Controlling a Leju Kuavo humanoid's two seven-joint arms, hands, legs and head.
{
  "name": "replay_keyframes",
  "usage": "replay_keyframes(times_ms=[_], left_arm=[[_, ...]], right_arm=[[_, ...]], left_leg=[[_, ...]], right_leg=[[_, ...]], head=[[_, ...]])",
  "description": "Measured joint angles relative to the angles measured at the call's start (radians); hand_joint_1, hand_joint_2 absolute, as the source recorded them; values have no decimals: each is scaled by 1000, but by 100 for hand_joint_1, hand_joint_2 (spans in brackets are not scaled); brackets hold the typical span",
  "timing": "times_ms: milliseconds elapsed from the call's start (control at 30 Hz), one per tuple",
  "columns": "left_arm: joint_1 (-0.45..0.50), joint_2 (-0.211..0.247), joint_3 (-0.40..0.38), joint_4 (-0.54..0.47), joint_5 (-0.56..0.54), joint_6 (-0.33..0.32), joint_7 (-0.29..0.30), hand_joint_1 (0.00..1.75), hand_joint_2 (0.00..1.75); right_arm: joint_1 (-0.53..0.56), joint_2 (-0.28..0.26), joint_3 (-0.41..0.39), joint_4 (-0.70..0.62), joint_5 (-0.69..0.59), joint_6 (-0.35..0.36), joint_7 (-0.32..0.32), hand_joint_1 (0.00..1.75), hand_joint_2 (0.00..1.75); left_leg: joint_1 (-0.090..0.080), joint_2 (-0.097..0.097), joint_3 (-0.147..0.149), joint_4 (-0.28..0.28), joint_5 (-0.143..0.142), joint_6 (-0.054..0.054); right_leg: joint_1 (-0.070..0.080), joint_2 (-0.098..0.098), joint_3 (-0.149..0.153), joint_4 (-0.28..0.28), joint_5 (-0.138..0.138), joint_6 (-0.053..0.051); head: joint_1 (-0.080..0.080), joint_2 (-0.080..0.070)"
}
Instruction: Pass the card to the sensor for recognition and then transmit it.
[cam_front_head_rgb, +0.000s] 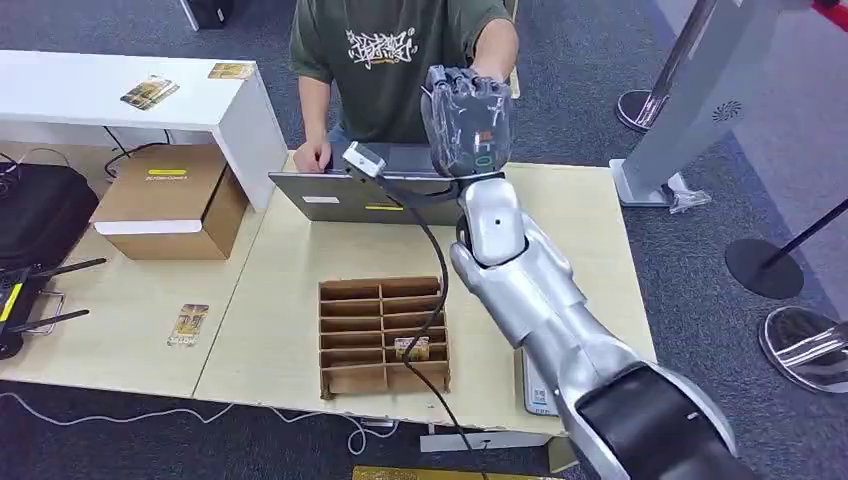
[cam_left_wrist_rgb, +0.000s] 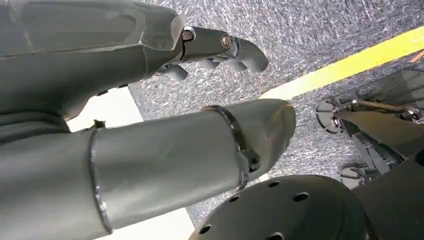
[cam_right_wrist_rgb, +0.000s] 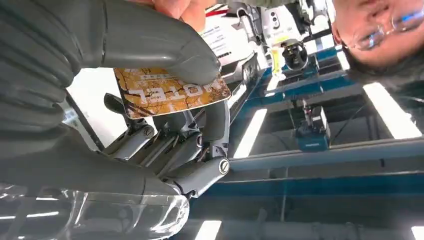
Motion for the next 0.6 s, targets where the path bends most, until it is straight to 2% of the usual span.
replay_keyframes(times_ms=[67,267,367,400,433,567,600], left_arm=[[-1,0,-1,0,0,-1,0,0,0],[-4,0,-6,0,4,-3,3,0,0],[-5,0,-6,0,4,-3,6,0,0],[-5,0,-6,0,4,-3,6,0,0],[-5,0,-6,0,4,-3,7,0,0],[-5,0,-6,0,7,-3,7,0,0],[-5,0,-6,0,7,-2,7,0,0]], right_arm=[[-3,0,6,16,0,0,1,175,175],[-5,-3,8,42,0,-1,4,173,175],[-5,-6,8,48,0,-1,4,150,175],[-5,-6,8,48,0,-1,4,152,175],[-5,-7,8,51,0,-1,3,138,175],[-6,-8,8,59,-1,-1,-8,138,175],[-6,-8,8,60,-1,-1,-9,127,175]], left_leg=[[0,0,0,0,0,0],[0,0,0,0,0,0],[0,0,0,0,0,0],[0,0,0,0,0,0],[0,0,0,0,0,0],[0,0,0,0,0,0],[0,0,0,0,0,0]], right_leg=[[0,0,0,0,0,0],[0,0,0,0,0,0],[0,0,0,0,0,0],[0,0,0,0,0,0],[0,0,0,0,0,0],[0,0,0,0,0,0],[0,0,0,0,0,0]], head=[[0,0],[0,0],[0,0],[0,0],[0,0],[0,0],[0,0]])
